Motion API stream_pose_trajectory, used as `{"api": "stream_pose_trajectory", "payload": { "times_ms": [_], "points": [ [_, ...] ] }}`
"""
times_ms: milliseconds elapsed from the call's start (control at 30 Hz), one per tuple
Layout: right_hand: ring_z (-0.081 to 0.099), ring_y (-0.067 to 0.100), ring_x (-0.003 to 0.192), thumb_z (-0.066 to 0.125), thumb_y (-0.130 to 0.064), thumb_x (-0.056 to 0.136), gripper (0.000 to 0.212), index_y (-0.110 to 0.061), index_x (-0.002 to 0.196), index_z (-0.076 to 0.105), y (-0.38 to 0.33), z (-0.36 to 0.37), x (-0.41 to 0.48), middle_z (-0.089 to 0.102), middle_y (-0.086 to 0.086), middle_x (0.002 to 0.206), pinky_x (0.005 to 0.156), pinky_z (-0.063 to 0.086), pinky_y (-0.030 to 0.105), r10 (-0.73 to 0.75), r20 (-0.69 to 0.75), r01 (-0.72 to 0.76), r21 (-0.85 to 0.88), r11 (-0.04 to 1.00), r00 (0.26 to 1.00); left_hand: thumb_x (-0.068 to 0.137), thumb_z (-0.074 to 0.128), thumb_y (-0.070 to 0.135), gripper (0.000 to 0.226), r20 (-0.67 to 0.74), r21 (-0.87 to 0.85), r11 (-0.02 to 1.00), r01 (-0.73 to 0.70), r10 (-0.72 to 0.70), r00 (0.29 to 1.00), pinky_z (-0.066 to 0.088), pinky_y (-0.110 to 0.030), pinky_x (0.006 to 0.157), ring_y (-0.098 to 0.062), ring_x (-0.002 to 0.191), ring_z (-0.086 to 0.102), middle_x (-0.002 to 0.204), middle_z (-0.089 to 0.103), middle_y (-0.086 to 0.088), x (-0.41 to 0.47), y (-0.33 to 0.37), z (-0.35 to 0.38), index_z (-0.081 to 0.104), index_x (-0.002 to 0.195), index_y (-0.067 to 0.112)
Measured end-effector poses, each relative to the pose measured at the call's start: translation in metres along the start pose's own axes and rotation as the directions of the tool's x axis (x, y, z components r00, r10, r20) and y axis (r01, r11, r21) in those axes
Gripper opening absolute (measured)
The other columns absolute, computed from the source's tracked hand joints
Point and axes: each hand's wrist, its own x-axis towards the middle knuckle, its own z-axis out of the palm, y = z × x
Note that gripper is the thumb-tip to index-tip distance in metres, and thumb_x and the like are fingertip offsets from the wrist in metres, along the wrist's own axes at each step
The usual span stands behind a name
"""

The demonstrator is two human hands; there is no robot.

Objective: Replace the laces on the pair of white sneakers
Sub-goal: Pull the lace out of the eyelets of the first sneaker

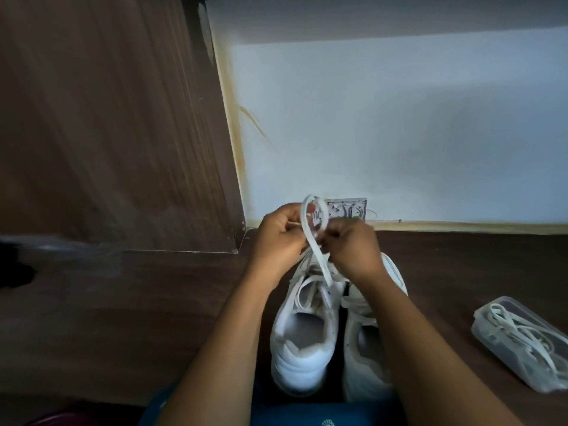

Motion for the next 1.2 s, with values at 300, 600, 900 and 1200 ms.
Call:
{"api": "stream_pose_trajectory", "payload": {
  "times_ms": [300,600,900,1200],
  "points": [
    [0.067,0.012,0.068,0.066,0.005,0.079,0.023,-0.016,0.083,0.071,0.004,-0.019,0.001,0.072,0.003,0.078,0.063,0.051,0.027,0.135,0.15,-0.166,0.216,0.962,0.979,0.088,0.056,-0.001,0.038,0.032,0.229,0.973,-0.035,0.029,0.999,0.04,-0.019,0.048,-0.004,0.04,0.047,0.048,0.058,0.006,0.004,-0.015,0.002,0.061,0.058,0.021],
    [0.06,0.019,0.108,0.054,-0.008,0.087,0.028,-0.021,0.105,0.07,0.016,-0.025,0.006,0.067,0.001,0.114,0.08,0.042,0.022,0.228,0.232,-0.059,-0.566,0.823,0.946,0.075,0.067,0.013,0.012,0.346,0.622,0.775,0.115,-0.404,0.847,0.035,-0.024,0.056,-0.015,0.058,0.044,0.056,0.049,-0.003,-0.003,0.0,-0.017,0.07,0.068,0.003],
    [0.061,0.022,0.102,0.06,-0.037,0.086,0.028,-0.014,0.098,0.071,0.014,0.0,-0.005,0.068,0.005,0.107,0.082,0.049,0.029,0.29,0.288,-0.064,-0.601,0.797,0.913,0.079,0.059,0.006,0.024,0.216,0.727,0.685,0.046,-0.292,0.932,0.051,-0.028,0.079,-0.022,0.09,0.064,0.1,0.07,-0.005,0.009,-0.047,0.01,0.074,0.09,0.021],
    [0.063,0.023,0.101,0.062,-0.017,0.085,0.018,-0.01,0.1,0.07,0.028,-0.003,0.003,0.07,0.005,0.104,0.086,0.051,0.028,0.332,0.232,-0.127,-0.615,0.778,0.914,0.083,0.061,0.007,0.02,0.252,0.758,0.648,-0.072,-0.189,0.949,0.039,-0.021,0.076,-0.023,0.099,0.06,0.104,0.066,-0.009,0.015,-0.056,0.016,0.072,0.099,0.012]
  ]
}}
